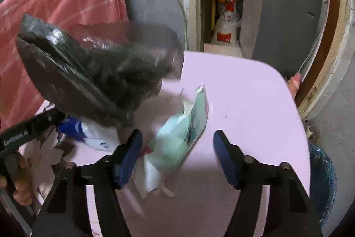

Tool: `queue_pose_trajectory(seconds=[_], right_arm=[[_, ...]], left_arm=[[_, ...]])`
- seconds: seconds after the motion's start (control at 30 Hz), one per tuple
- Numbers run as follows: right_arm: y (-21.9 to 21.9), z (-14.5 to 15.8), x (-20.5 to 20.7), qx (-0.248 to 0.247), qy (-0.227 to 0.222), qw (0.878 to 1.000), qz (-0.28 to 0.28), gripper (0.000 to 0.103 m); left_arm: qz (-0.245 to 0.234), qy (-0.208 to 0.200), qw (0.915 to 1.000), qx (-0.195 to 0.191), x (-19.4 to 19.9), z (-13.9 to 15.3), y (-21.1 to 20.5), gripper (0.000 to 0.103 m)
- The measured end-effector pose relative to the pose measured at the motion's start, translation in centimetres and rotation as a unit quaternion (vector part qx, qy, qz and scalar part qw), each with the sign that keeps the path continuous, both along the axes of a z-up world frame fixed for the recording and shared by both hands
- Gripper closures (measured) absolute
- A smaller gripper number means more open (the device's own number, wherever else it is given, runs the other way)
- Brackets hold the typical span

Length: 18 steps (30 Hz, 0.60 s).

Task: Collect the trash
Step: 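Grasp the blue wrapper with the left tool while the right tool grasps the pale green packet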

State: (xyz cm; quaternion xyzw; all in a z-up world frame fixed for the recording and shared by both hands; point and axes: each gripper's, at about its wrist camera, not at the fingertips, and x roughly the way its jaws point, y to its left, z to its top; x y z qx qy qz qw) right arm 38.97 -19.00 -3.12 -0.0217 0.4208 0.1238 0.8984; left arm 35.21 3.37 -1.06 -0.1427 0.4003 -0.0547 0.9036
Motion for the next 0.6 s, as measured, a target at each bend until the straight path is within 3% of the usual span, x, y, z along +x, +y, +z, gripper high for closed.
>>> queue_pose_trajectory(seconds=[0.13, 0.6], right_arm=[[-0.4, -0.1, -0.4, 0.011, 0.000, 1.000, 0.001, 0.048], [-2.1, 0.0, -2.0, 0.067, -0.007, 0.998, -0.002, 0.067]], left_arm=[[-0.005, 0.003, 1.0000, 0.002, -0.1, -0.2, -0.1, 0.074], [-0.032, -0.001, 0.9994, -0.013, -3.0, 0.2, -1.7, 0.085]])
